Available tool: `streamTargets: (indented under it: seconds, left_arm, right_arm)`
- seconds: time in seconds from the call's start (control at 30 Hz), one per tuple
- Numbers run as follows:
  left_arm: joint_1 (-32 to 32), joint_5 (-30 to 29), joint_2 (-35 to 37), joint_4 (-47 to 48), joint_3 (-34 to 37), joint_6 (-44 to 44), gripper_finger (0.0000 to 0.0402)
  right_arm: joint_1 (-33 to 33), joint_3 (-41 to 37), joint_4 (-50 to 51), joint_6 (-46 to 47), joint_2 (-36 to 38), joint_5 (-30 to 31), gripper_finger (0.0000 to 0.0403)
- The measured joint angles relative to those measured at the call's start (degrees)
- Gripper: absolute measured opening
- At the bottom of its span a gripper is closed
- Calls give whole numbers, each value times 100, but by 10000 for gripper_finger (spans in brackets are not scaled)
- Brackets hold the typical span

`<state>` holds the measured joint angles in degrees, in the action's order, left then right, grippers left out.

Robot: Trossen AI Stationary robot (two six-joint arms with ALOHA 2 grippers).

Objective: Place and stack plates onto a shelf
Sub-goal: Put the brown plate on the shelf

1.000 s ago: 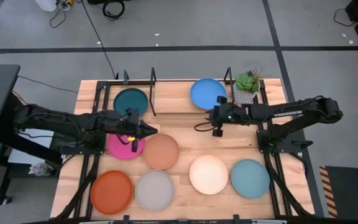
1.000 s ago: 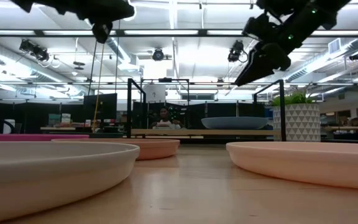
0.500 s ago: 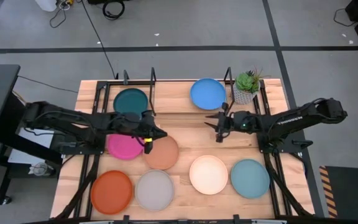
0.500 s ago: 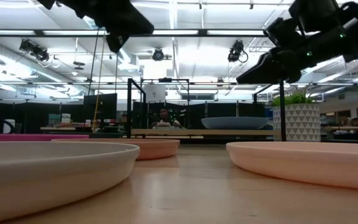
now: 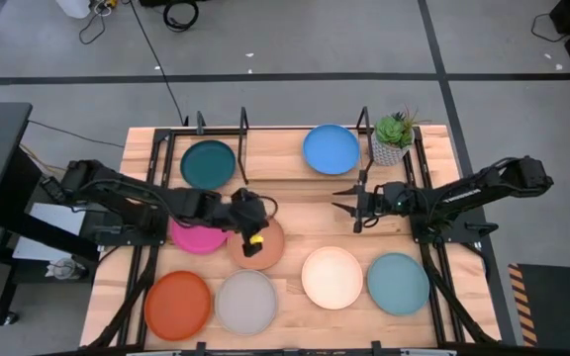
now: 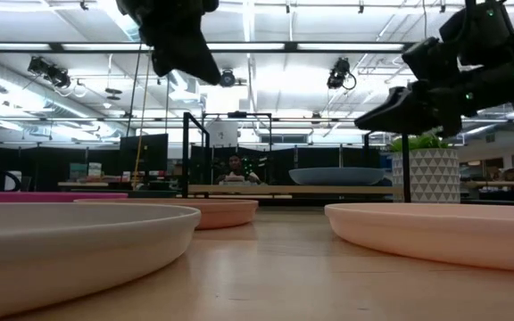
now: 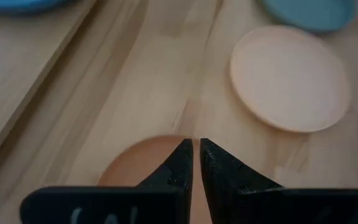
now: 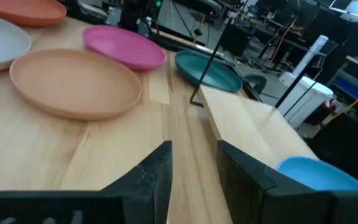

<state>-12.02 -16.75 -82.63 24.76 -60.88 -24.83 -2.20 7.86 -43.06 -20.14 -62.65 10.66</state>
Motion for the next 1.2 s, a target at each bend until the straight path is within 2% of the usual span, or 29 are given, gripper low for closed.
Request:
streamTargets:
  seconds: [0.23, 0.4, 0.7, 0.9, 1.2]
  left_arm:
    - [-319, -212, -728, 213, -475, -935, 103]
    - [-518, 92, -1320, 383, -979, -1078, 144]
    - [-539, 111, -2313, 1364, -2061, -1017, 151]
    - [-436, 481, -2751, 1885, -2359, -1522, 151]
    - [-419, 394, -3129, 1845, -2409, -2022, 151]
  right_arm:
    - [0, -228, -294, -72, 21, 20, 130]
    - [0, -274, -495, -267, 17, 20, 130]
    - [0, -276, -455, -391, 17, 205, 130]
    - [-56, -276, -409, -463, 9, 516, 130]
    - [-109, -276, -476, -676, 4, 432, 130]
